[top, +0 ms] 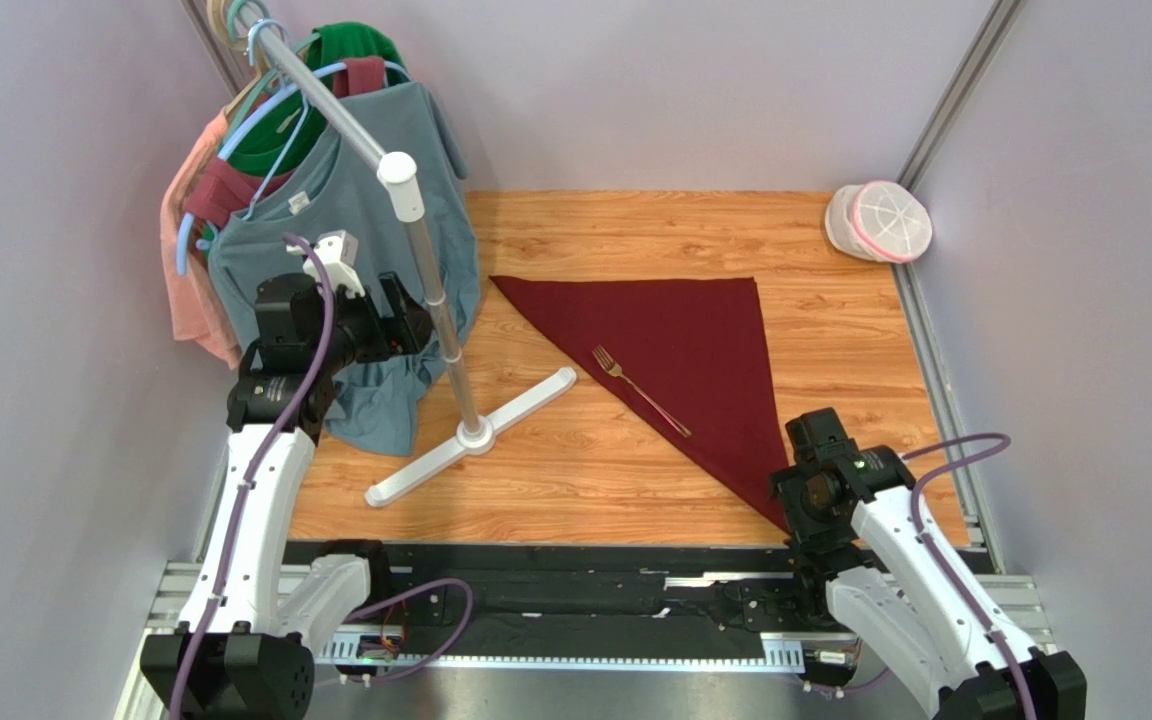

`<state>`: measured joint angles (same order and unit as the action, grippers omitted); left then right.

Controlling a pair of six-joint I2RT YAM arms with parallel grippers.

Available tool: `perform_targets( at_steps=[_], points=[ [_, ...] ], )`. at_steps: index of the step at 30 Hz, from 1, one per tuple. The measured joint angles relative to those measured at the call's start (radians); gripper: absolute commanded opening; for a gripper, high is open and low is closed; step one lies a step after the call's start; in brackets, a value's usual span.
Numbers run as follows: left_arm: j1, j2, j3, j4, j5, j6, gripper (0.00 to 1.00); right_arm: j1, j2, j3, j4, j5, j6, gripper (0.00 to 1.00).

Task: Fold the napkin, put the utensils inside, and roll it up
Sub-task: Fold the napkin

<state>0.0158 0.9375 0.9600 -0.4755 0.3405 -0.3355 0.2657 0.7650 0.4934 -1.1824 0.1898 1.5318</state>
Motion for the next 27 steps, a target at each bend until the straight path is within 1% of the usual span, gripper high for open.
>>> perform_targets(
  at_steps=[4,14,20,27],
  points=[
    [0.0,0.0,0.0,0.0,0.002,0.0,0.92,-0.001,-0.003,0.0,-0.007,0.019,0.04,0.64],
    [0.0,0.0,0.0,0.0,0.002,0.0,0.92,-0.001,0.079,-0.005,-0.014,0.037,0.119,0.59],
    [0.0,0.0,0.0,0.0,0.003,0.0,0.92,-0.001,0.14,-0.022,0.009,0.04,0.146,0.5],
    [0.0,0.005,0.0,0.0,0.003,0.0,0.92,-0.001,0.196,-0.027,0.043,0.045,0.163,0.44]
  ],
)
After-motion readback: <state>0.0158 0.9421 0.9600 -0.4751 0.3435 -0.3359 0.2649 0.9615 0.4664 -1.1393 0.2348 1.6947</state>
